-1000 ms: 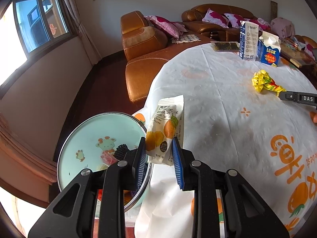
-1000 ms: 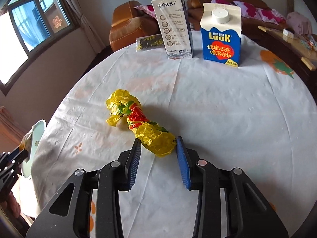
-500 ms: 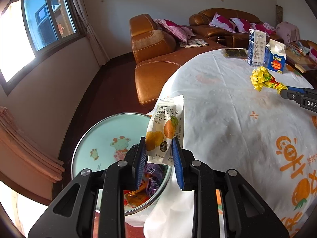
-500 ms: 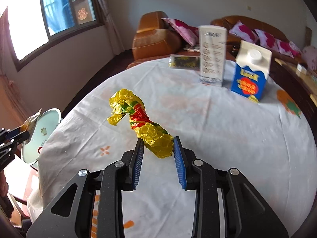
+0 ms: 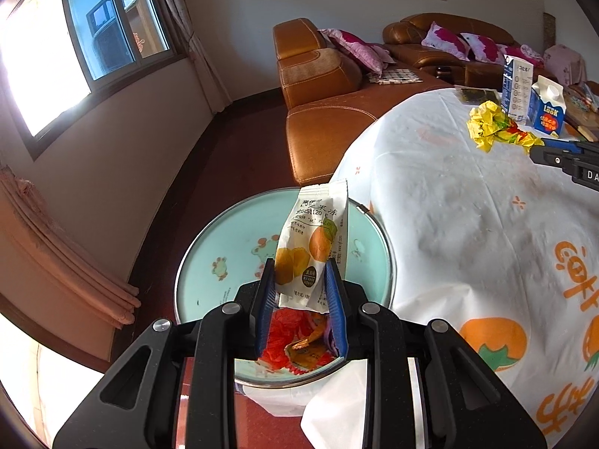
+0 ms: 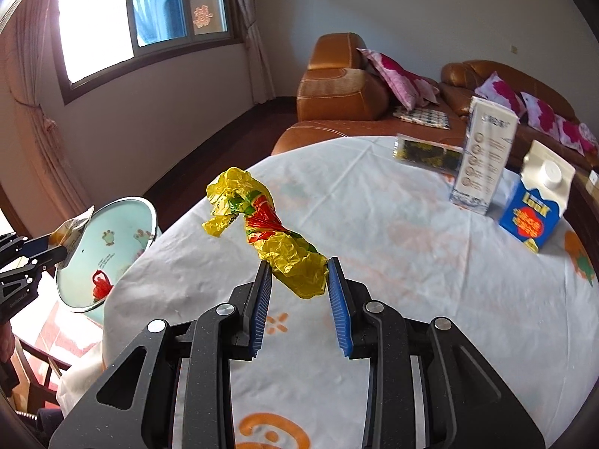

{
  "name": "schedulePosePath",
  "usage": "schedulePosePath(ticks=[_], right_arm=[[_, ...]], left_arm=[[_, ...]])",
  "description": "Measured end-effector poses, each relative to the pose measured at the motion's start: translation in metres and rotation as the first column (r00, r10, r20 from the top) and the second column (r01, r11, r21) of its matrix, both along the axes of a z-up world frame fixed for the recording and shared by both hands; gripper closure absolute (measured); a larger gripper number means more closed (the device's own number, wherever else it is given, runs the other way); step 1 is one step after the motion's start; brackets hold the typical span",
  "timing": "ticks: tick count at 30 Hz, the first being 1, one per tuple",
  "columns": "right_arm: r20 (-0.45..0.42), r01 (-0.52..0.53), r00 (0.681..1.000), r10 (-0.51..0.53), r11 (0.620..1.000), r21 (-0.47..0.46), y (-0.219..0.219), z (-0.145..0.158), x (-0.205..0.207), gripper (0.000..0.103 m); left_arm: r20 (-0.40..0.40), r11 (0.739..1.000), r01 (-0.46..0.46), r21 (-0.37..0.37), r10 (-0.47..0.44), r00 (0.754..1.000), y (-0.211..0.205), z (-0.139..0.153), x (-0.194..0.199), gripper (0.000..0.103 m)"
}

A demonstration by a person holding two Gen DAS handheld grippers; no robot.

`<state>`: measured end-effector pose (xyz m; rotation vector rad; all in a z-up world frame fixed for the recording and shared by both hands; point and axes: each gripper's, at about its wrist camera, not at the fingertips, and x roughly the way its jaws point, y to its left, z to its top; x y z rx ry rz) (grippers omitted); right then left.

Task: Collect trash
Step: 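Carry the snack packet and yellow-red wrapper over the blue bin and open both tools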

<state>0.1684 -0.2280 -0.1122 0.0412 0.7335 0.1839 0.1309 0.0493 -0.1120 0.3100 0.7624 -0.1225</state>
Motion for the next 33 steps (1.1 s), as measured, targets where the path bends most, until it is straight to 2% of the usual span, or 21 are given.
schedulePosePath(ticks=[17,33], right_arm=[[0.033,-0.124,0.992,0.126,0.991,-0.059,0.058,0.008,0.016,0.072],[0.050,-0.180,0.981,0.185,0.979,-0.093,0.083,0.011,0.021,0.072]], left_arm=[[0.009,0.999,-0.041,0.009,0.041,0.999,0.024,0.000,-0.001,0.077],[0.013,0.997,-0.075,0.018,0.075,0.997,0.036,-0.002,0.000,0.077]])
